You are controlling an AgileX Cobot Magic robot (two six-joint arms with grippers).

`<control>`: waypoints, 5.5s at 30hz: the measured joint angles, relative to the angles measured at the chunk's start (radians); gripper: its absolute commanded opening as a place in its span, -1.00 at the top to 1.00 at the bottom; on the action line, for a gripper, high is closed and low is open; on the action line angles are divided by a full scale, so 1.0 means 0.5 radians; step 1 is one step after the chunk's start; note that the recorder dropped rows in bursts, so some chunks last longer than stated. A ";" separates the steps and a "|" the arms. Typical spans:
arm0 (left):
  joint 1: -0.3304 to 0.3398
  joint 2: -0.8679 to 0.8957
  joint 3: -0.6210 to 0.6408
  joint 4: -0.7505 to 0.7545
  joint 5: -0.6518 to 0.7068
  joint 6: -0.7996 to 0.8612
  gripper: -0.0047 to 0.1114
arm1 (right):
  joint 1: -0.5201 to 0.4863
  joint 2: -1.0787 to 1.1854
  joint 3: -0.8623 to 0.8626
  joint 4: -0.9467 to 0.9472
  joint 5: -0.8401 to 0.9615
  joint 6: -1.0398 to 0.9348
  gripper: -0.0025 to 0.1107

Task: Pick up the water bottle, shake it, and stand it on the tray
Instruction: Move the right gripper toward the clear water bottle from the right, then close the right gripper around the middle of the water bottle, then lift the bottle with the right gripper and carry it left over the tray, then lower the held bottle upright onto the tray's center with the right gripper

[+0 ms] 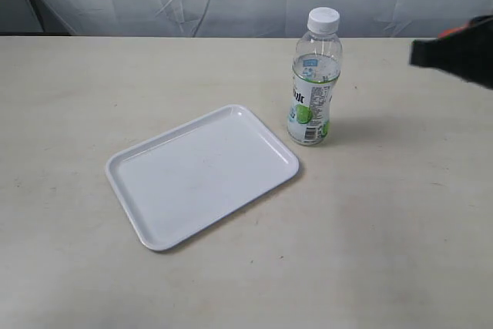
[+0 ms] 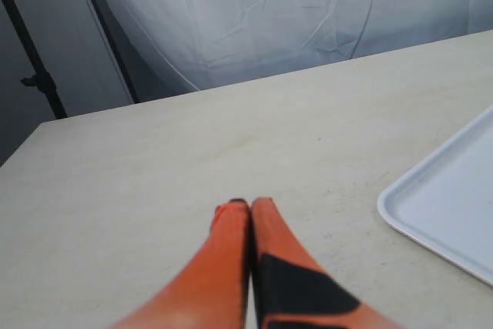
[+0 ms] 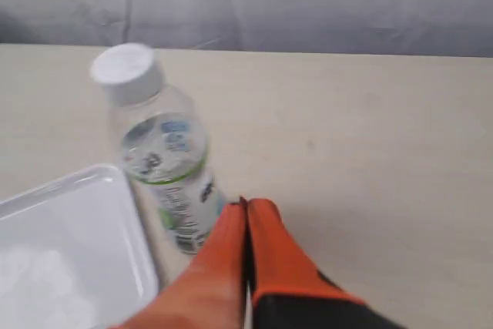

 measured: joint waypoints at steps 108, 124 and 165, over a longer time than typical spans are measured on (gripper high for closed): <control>0.000 0.000 0.000 0.000 0.000 0.000 0.91 | 0.603 0.686 0.156 0.469 -1.035 -0.140 0.97; 0.000 0.000 0.000 0.000 0.000 0.000 0.91 | 0.840 0.618 0.137 0.705 -1.084 -0.520 0.97; 0.000 0.000 0.000 0.000 0.000 0.000 0.91 | 0.877 0.662 -0.121 0.585 -0.541 -0.686 0.97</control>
